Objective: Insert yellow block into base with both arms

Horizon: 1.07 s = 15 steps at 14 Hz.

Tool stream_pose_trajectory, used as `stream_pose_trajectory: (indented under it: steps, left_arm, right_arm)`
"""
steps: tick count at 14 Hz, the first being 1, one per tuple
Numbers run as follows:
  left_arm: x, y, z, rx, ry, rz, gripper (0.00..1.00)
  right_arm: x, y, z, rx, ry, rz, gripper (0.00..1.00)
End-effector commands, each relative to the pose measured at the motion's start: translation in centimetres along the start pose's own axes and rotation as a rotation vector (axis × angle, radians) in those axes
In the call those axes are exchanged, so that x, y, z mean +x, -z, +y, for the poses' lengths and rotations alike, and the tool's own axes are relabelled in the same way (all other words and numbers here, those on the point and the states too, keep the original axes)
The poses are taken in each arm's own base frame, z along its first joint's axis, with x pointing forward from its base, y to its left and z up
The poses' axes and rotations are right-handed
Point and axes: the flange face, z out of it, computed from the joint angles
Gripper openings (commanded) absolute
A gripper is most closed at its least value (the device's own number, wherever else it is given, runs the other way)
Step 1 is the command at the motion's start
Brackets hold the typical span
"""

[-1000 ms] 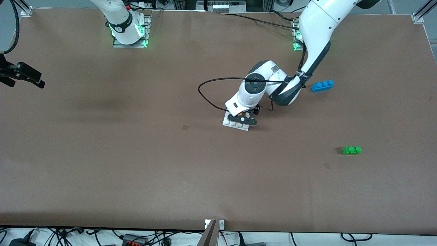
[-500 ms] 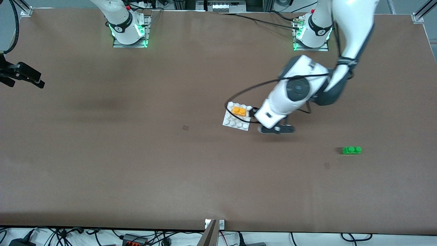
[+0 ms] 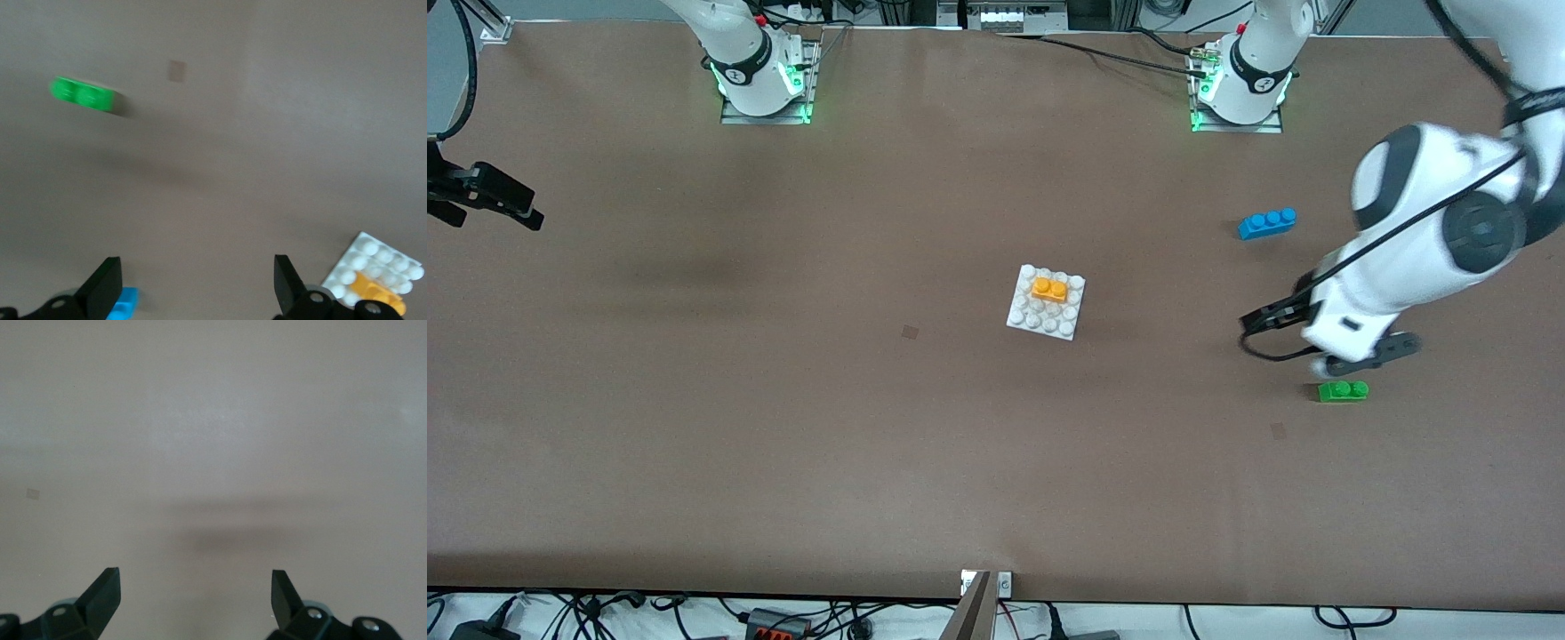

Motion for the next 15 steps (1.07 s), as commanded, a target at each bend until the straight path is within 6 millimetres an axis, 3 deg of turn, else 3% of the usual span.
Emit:
stream_pose_trajectory:
  steps: [1,2,5,12,15]
  left_arm:
    - [-1.2,5.7,-3.6,0.023,-0.030,0.002,1.00]
    - [-1.4,7.7,-4.0,0.028,-0.025,-0.003,1.00]
    - [-2.2,10.6,-4.1,0.031,-0.028,0.016,1.00]
    - [-3.6,12.0,-3.6,-0.034,-0.129,-0.022,1.00]
    - [-3.3,11.5,-3.7,-0.033,-0.238,-0.030,1.00]
  right_arm:
    - [0.4,0.3,0.2,0.000,-0.003,0.007,1.00]
    - [0.4,0.3,0.3,0.000,-0.004,0.006,1.00]
    - [0.3,0.2,0.4,0.000,-0.007,0.001,1.00]
    - [0.3,0.3,0.1,0.000,-0.003,0.003,1.00]
    - [0.4,0.4,0.0,0.002,-0.001,0.004,1.00]
